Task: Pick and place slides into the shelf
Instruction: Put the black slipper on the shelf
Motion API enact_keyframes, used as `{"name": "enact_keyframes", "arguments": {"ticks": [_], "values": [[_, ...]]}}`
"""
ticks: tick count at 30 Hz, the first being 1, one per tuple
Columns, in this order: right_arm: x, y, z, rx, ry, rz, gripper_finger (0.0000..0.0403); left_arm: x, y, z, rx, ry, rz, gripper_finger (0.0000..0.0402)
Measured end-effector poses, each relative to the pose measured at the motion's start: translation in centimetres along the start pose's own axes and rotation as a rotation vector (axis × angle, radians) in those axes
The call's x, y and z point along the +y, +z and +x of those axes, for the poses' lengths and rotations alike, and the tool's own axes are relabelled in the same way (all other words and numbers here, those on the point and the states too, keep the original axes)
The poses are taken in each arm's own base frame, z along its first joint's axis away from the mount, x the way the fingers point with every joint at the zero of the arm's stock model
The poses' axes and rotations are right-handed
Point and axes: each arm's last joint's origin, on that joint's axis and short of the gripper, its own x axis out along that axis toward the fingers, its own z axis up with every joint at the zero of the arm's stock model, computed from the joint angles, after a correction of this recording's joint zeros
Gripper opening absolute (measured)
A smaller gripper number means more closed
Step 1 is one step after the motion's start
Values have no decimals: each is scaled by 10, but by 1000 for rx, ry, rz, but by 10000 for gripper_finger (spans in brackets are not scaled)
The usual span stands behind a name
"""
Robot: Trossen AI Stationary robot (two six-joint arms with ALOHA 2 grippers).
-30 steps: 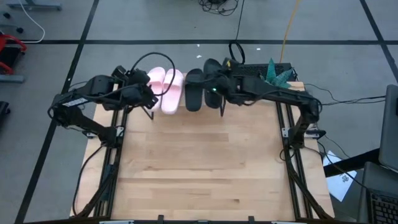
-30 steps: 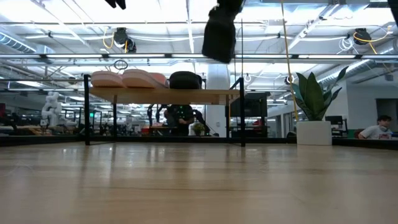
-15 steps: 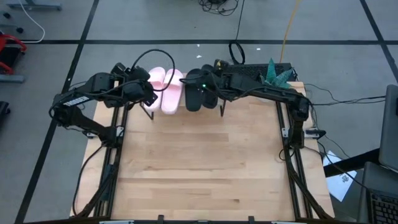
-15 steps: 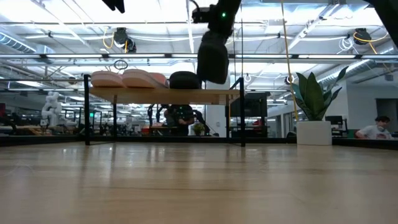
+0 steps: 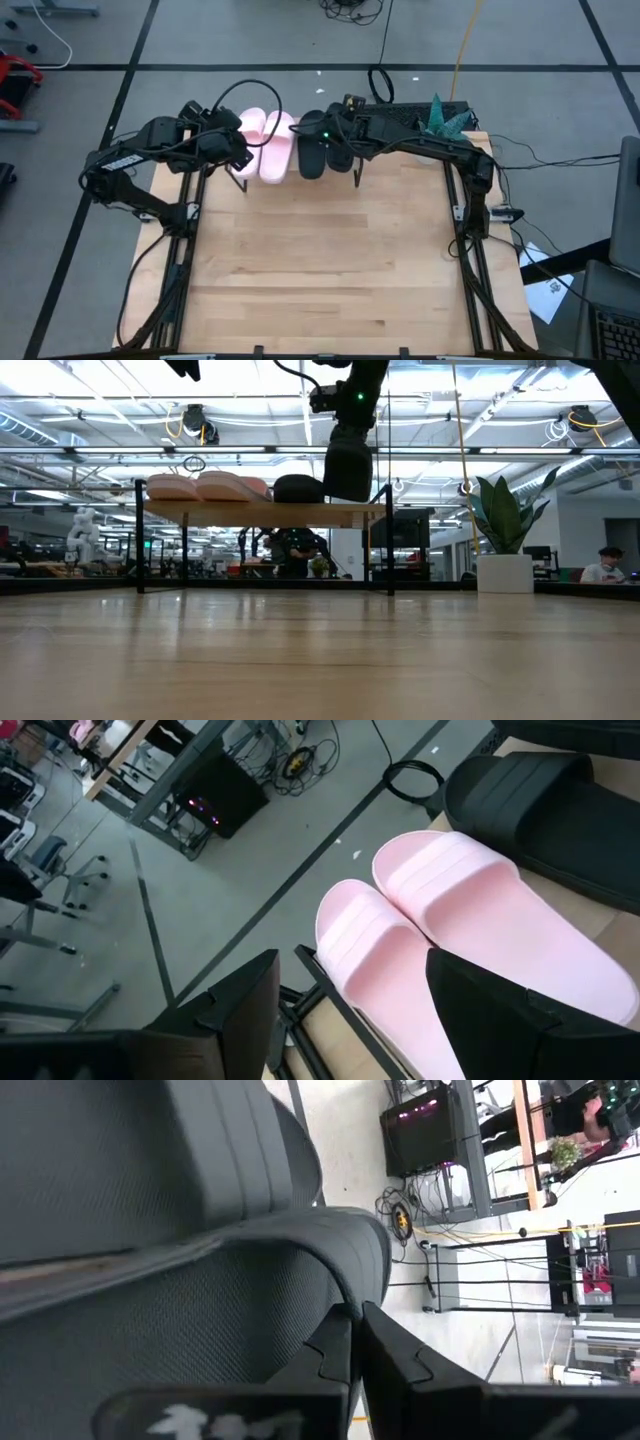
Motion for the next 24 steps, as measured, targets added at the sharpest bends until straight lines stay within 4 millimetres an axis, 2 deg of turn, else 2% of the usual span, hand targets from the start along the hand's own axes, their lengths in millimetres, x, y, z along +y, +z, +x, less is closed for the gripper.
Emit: {"name": "enact_keyframes", "arguments": {"ticks": [12,24], "values": [[0,-5,2,36,17,-27,0,0,0,0,0,0,0,253],[20,-11,14,48,60,-53,0,0,0,0,0,0,18,253]]}}
